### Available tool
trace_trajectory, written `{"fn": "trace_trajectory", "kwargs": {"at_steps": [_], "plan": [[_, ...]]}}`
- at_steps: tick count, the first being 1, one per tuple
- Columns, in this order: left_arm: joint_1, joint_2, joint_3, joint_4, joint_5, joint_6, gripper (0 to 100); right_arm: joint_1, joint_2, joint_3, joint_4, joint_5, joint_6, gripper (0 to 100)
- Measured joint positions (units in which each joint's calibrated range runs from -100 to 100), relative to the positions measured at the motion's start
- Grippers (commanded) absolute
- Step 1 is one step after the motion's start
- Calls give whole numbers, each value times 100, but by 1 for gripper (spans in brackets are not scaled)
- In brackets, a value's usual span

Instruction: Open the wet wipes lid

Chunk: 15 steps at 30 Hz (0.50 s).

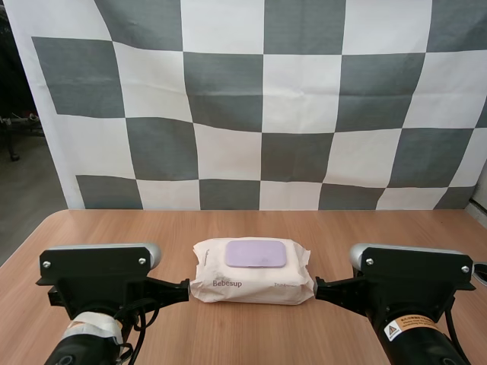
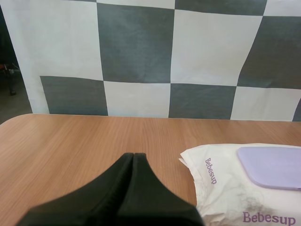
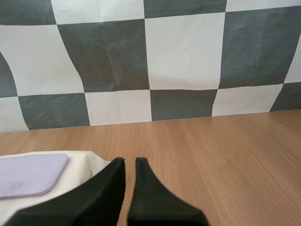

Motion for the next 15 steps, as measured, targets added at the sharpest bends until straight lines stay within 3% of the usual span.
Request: {"fn": "trace_trajectory", "kwargs": {"at_steps": [6,15], "plan": [[0,0,0,238,0,0,0,188,0,0,10,18,0,17],[0,0,0,275,0,0,0,193,0,0,10,18,0,17]]}}
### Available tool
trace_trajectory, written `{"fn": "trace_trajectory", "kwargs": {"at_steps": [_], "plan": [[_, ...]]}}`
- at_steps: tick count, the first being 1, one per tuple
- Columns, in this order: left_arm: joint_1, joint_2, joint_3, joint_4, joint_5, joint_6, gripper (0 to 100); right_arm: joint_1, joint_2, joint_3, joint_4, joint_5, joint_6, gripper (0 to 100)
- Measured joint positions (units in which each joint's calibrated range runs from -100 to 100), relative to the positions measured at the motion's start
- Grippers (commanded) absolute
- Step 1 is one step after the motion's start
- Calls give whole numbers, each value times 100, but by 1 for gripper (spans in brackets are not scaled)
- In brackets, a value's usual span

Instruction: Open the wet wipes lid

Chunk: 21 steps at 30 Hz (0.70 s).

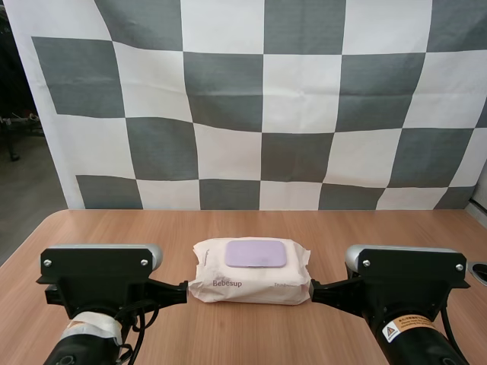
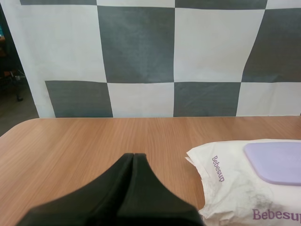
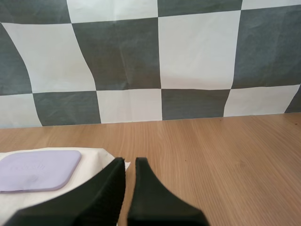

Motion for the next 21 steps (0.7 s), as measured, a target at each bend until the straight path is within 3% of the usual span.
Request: {"fn": "trace_trajectory", "kwargs": {"at_steps": [8,17,18,20,21], "plan": [[0,0,0,259,18,51,0,0,0,0,-237,-127,0,17],[0,0,-36,1744,-1697,568,0,0,0,0,-1709,-2227,-100,16],[0,0,-121,1929,-1982,568,0,0,0,0,-1893,-2490,-186,14],[0,0,-416,2253,-2505,552,0,0,0,-125,-2218,-2973,-357,0],[0,0,-616,2431,-2754,510,0,0,0,-256,-2399,-3271,-395,0]]}}
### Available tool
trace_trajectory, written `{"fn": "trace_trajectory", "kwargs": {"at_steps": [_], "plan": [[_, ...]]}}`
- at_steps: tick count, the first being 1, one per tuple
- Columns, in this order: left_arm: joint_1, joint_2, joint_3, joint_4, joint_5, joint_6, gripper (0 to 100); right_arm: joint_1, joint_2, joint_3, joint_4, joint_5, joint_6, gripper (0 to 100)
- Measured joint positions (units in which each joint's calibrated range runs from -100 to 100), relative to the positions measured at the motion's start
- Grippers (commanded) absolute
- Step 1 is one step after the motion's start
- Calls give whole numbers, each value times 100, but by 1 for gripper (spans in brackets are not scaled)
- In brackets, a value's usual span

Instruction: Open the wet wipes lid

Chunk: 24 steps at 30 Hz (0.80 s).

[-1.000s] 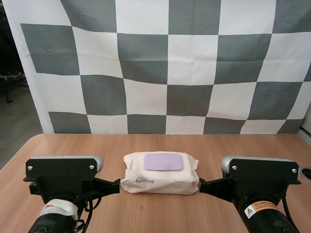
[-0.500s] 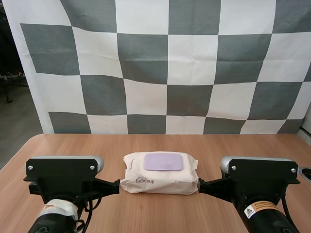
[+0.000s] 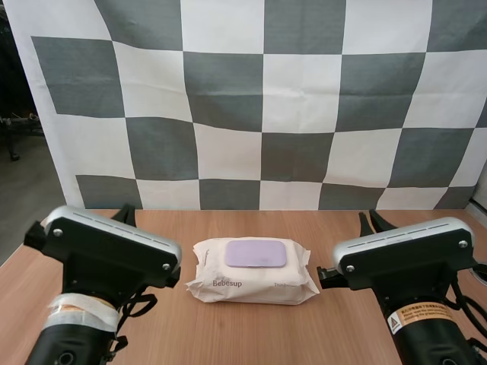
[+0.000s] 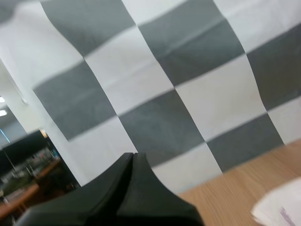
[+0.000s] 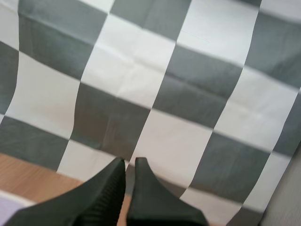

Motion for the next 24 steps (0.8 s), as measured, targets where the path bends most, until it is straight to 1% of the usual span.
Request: {"fn": "trace_trajectory", "kwargs": {"at_steps": [2,4,6,8,11,13,16,19,23,24], "plan": [[0,0,-393,352,-411,-131,0,0,0,-363,-347,-492,-23,0],[0,122,-808,590,-526,-187,0,0,132,-730,-647,-1001,-23,0],[7,361,-1188,691,-514,-219,0,0,391,-1102,-1012,-1312,-23,0],[76,656,-1607,695,-261,-362,0,0,758,-1405,-1335,-1408,-23,0],[229,1197,-2196,422,455,-636,0,0,1315,-1732,-1865,-1226,-23,0],[351,1533,-2534,91,1004,-871,0,0,1713,-1796,-2223,-827,-23,0],[507,1938,-2721,-304,1789,-1043,0,0,2311,-1796,-2723,-46,-23,0],[624,2278,-2707,-561,2584,-1007,0,19,2860,-1796,-3219,612,-23,0],[843,2663,-2707,-1069,3510,-612,0,156,3423,-1796,-3881,760,-23,0],[868,2693,-2707,-1139,3588,-547,0,178,3469,-1796,-3935,730,-23,0]]}}
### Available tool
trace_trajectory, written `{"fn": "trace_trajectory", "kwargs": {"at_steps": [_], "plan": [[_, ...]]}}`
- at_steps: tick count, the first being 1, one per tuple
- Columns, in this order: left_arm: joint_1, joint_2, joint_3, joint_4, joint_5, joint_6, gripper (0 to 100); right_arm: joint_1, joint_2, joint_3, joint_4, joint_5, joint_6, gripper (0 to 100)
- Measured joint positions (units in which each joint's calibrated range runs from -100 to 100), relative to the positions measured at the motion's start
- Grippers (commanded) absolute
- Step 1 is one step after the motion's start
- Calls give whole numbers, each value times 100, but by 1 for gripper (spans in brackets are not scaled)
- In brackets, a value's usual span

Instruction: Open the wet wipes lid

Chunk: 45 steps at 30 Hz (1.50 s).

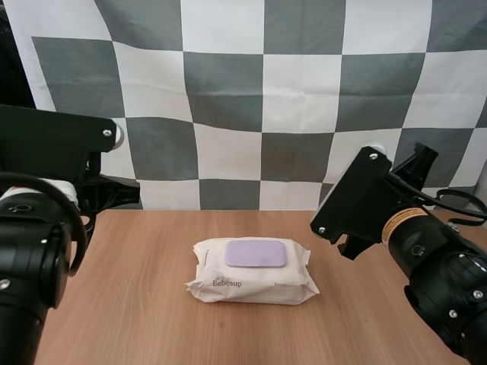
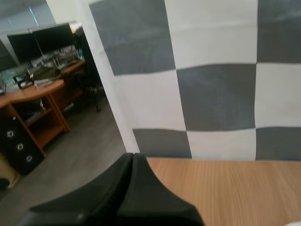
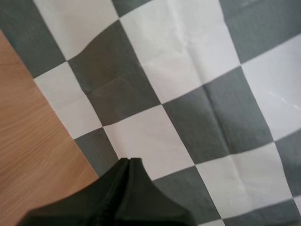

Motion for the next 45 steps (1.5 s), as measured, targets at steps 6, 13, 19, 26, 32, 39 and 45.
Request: {"fn": "trace_trajectory", "kwargs": {"at_steps": [6,13,19,26,32,39,45], "plan": [[155,188,0,-395,279,338,0,151,255,0,-257,-403,0,0],[419,1991,0,-2379,2100,2054,0,896,1039,96,-191,51,0,0],[419,3104,0,-3380,2133,2954,0,1253,1440,256,76,258,10,0],[419,4236,0,-4418,2283,3857,16,1439,1820,256,539,222,10,33],[419,4800,0,-5241,2684,4566,65,1482,1842,256,704,222,10,38],[419,5167,0,-5779,3862,5966,65,1941,2364,256,1104,308,10,54],[419,5167,0,-5933,4224,6806,65,2181,2674,256,1115,569,10,58]]}}
